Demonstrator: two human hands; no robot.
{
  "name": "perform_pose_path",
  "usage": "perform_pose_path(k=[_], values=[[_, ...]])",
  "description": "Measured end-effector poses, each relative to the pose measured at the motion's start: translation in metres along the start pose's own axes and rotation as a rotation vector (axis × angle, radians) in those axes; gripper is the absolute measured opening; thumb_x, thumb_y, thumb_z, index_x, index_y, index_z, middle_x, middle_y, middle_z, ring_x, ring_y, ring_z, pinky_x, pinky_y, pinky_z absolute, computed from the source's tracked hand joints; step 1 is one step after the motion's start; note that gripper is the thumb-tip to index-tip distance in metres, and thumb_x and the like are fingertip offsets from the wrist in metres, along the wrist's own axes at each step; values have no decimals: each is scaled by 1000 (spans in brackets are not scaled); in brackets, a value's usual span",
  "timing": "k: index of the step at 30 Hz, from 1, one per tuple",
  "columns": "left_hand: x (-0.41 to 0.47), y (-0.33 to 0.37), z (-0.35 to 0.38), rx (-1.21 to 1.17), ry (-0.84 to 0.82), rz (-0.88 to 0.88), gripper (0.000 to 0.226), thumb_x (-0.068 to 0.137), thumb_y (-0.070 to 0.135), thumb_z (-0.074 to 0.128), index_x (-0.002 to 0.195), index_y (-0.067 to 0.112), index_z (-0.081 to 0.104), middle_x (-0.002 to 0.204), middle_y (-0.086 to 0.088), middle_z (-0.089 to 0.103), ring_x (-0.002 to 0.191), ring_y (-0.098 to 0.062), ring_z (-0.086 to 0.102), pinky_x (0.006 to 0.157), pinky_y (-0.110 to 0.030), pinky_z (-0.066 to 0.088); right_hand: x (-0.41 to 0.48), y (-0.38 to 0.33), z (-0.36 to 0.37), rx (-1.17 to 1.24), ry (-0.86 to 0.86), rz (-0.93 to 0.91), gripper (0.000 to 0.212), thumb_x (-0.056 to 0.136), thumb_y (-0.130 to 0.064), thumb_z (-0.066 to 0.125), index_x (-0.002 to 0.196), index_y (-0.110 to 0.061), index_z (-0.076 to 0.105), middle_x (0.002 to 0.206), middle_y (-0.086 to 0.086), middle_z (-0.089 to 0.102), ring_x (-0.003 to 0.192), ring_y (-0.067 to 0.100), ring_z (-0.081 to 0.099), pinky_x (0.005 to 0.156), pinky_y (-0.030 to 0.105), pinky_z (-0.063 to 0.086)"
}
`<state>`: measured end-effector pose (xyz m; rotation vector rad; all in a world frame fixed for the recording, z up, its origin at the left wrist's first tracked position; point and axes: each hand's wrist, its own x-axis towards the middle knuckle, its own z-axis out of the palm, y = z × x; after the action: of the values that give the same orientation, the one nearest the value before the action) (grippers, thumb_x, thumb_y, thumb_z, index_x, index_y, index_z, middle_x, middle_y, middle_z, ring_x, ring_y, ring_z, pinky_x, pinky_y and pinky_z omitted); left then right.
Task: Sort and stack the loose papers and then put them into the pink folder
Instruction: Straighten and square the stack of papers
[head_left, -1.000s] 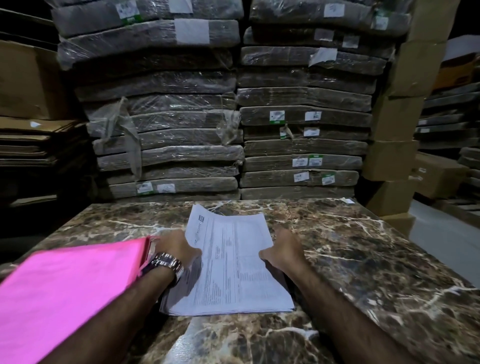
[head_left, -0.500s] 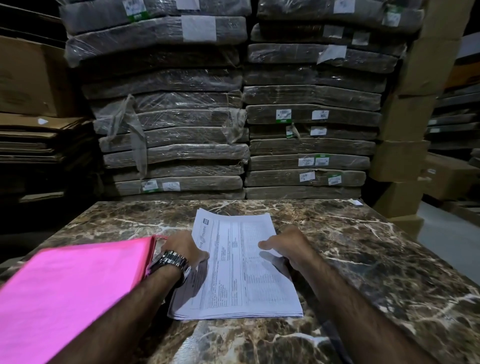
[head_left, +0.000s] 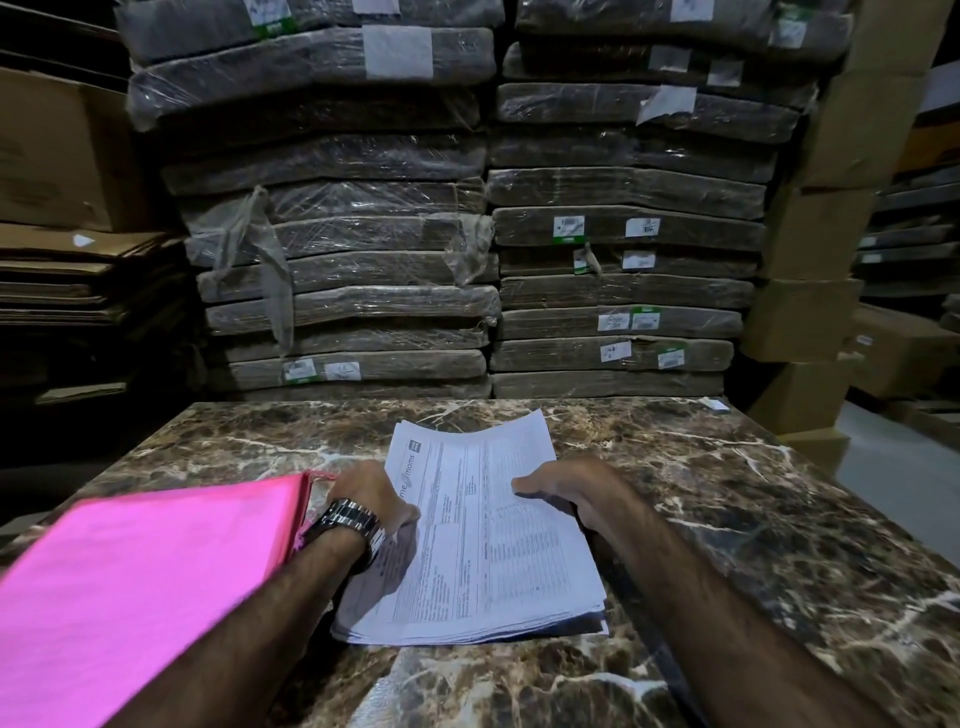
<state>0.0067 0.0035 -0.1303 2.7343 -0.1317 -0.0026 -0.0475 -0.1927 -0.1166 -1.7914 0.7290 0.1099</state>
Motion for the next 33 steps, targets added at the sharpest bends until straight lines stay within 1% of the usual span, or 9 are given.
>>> perform_pose_path(k=[7,11,15,17,20,22,26,29,33], values=[[1,-2,-4,-17,-60,44,29,79,28,72,95,4,65,64,3,46,76,-20,51,45,-18,32,3,8,19,-305,181,-132,47,67,-31,80,104,-5,66,104,8,69,93,26,67,85,41,58],[2,-3,0,-77,-37,9,22,76,25,74,73,12,56,64,4,46,72,-19,50,43,-19,33,5,8,12,-180,150,-139,33,74,-21,79,97,1,71,99,15,74,91,27,70,78,35,56],[8,-4,4,-164,-94,-53,31,72,29,77,60,15,52,65,3,52,63,-17,53,42,-20,35,6,6,10,-69,125,-149,40,78,-17,79,107,7,67,106,17,71,96,29,68,76,35,52],[10,-5,6,-196,-112,-70,24,71,29,78,67,13,61,67,2,56,57,-13,52,40,-19,34,4,3,9,-45,95,-137,38,79,-17,79,106,6,64,103,13,69,92,27,66,76,35,51],[10,-4,6,-246,-123,-50,24,72,26,76,93,15,70,88,-1,69,68,-16,60,46,-19,40,2,1,6,29,44,-99,35,82,-14,76,108,3,61,94,10,64,79,24,63,68,33,46],[10,-4,6,-246,-132,-45,29,72,27,76,98,14,70,96,-3,71,75,-19,64,51,-20,45,-1,2,3,94,11,-74,36,84,-12,74,114,2,60,94,13,66,72,23,62,58,28,42],[11,-4,3,-286,-189,-91,32,71,29,78,96,10,69,90,-2,69,74,-19,65,53,-22,47,0,4,0,165,-28,-62,18,85,-7,72,99,-1,63,78,7,60,61,16,60,48,25,35],[10,-2,-5,-424,-223,-142,39,76,20,77,104,7,54,85,-3,61,67,-15,53,49,-24,39,4,5,-3,172,-29,-55,19,85,-8,72,99,2,64,104,14,66,71,20,66,55,29,47],[17,-4,-8,-482,-320,-82,84,80,23,74,145,11,22,114,-6,59,82,-17,51,56,-25,36,10,6,-9,218,-20,-19,42,84,-11,74,123,0,61,134,15,57,95,25,70,59,25,45]])
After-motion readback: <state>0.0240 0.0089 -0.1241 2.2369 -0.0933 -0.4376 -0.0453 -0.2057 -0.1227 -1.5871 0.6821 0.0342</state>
